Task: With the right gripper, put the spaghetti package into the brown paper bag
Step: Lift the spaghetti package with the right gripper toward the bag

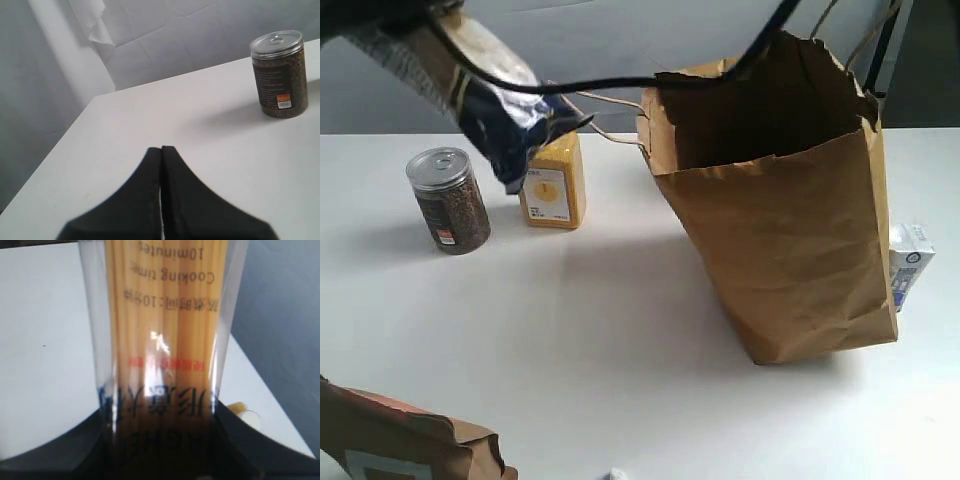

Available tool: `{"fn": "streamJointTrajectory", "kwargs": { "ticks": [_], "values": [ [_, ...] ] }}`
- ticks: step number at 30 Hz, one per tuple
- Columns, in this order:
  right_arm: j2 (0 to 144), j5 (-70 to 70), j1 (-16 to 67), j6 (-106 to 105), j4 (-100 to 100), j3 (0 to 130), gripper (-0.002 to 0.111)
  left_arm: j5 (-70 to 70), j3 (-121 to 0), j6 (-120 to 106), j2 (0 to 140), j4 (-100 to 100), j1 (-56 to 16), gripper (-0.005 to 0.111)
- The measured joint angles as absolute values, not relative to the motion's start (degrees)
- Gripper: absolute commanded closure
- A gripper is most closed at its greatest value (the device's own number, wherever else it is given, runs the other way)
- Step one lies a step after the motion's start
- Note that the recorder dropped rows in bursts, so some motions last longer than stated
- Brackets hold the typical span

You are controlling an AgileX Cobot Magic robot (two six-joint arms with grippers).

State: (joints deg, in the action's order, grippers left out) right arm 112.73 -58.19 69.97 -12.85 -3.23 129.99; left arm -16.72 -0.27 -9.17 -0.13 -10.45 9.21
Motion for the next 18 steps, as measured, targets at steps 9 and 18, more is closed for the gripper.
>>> {"fn": "streamJointTrajectory", "kwargs": {
  "ticks": [9,18],
  "values": [
    [106.4,-58.5,70.6,-7.4,-18.6,130.0,0.108,-16.7,-0.3,-9.2,-0.1,-10.4,9.2,0.107],
    [105.2,-61.6,68.8,-6.0,-27.1,124.2,0.108,-16.7,-0.3,-9.2,-0.1,-10.4,9.2,0.107]
  ]
}}
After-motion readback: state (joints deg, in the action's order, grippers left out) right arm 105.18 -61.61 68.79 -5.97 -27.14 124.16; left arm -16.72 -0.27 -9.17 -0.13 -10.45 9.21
